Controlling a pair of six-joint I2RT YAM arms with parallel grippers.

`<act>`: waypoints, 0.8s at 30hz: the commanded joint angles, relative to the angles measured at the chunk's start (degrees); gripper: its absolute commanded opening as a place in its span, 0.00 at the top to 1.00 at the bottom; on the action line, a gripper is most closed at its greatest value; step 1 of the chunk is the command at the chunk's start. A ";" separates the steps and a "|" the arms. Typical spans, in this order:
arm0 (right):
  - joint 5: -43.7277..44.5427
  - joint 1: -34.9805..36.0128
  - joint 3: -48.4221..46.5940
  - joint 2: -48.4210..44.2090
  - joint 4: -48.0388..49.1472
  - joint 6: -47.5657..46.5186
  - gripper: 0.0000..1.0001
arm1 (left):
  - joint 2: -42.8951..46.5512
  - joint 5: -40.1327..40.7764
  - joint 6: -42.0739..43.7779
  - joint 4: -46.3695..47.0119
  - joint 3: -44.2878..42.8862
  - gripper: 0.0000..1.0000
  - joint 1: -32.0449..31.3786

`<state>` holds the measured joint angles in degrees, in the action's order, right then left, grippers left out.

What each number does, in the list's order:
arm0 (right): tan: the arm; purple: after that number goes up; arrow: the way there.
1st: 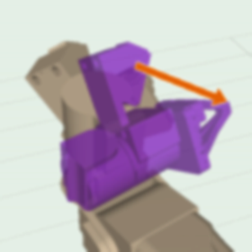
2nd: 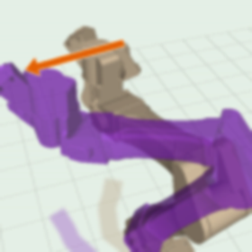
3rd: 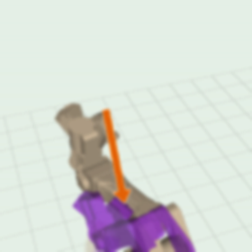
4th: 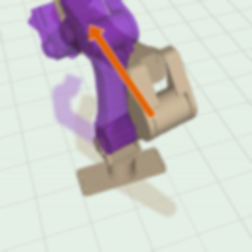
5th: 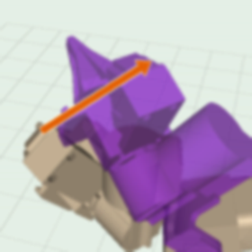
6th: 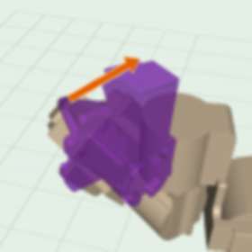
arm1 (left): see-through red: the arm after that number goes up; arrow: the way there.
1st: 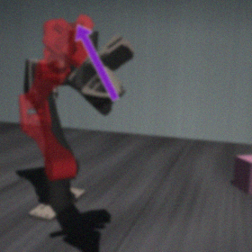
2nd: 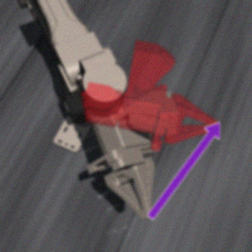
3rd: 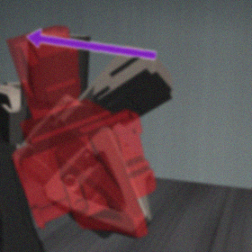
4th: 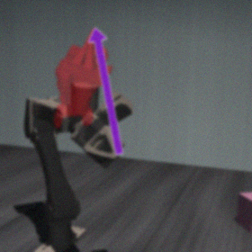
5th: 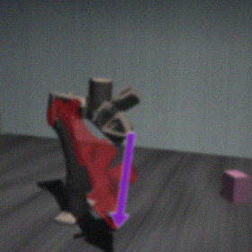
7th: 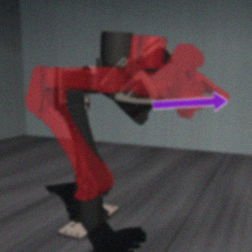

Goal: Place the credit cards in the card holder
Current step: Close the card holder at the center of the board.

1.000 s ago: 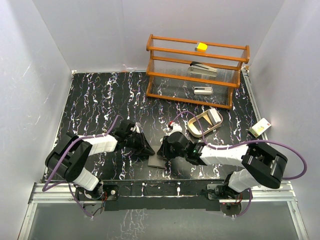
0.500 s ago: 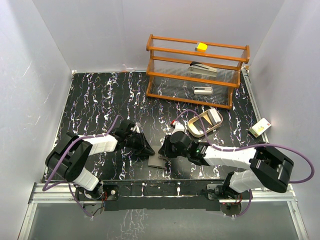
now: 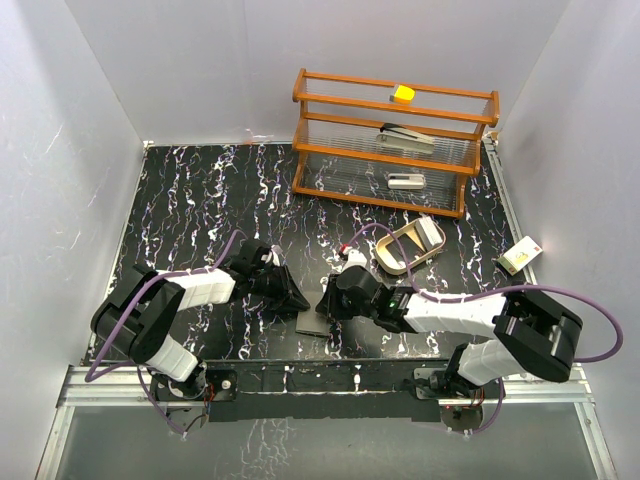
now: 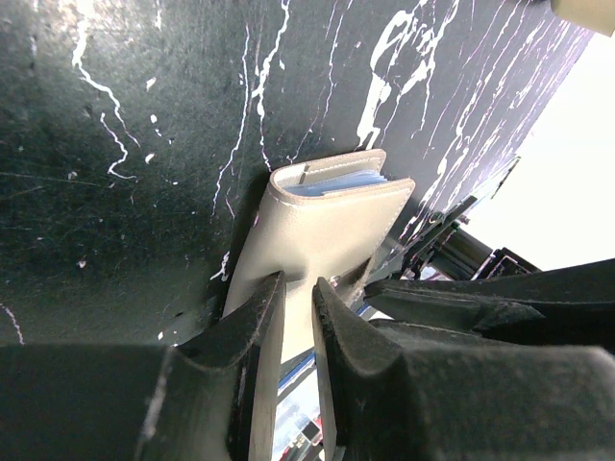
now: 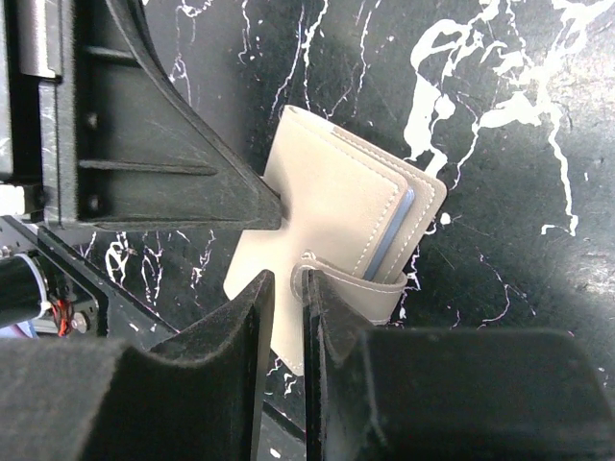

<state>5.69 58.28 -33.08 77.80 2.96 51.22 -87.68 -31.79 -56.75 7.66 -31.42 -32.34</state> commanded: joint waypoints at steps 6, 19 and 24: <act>2.50 0.64 -0.14 -0.29 0.86 0.99 0.82 | -1.68 3.05 1.50 -6.12 0.68 0.82 -1.32; 2.05 1.11 0.92 0.24 1.13 1.93 0.81 | -1.20 3.91 1.60 -7.11 0.16 0.82 -1.59; 2.46 1.65 0.41 1.35 1.32 2.13 0.81 | -1.33 3.66 1.33 -6.62 0.21 0.82 -1.75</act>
<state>7.01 59.20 -32.29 78.48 2.09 52.64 -87.68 -31.07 -56.60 6.57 -32.05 -32.71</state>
